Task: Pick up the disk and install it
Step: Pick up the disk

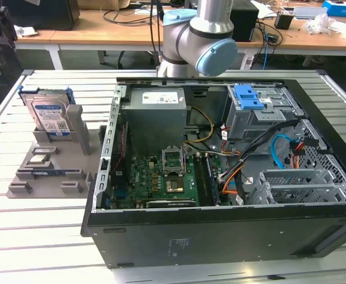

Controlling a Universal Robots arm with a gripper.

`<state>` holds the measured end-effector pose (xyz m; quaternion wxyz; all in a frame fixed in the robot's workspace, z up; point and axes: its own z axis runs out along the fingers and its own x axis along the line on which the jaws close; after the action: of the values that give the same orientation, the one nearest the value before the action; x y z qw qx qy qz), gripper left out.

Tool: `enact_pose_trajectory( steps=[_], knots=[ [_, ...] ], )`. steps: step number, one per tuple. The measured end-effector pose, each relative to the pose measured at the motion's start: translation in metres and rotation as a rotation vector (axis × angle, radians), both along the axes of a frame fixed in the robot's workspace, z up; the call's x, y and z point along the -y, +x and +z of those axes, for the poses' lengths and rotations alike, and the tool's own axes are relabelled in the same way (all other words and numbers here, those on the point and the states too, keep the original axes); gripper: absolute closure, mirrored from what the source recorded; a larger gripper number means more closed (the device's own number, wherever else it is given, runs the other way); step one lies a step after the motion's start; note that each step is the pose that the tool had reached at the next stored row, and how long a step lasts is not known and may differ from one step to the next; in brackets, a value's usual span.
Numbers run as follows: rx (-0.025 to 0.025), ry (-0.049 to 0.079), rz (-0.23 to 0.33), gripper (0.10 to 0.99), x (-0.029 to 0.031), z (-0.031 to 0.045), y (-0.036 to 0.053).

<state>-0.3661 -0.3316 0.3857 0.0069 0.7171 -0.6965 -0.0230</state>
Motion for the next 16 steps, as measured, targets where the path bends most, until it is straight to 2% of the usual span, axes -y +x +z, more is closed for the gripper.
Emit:
enact_pose_trajectory(
  steps=[10,16],
  knots=[
    [-0.0001,0.000,0.000,0.427,-0.0004,-0.0050,0.0019],
    [-0.0002,0.000,0.000,0.427,-0.0004,-0.0146,0.0032]
  ],
)
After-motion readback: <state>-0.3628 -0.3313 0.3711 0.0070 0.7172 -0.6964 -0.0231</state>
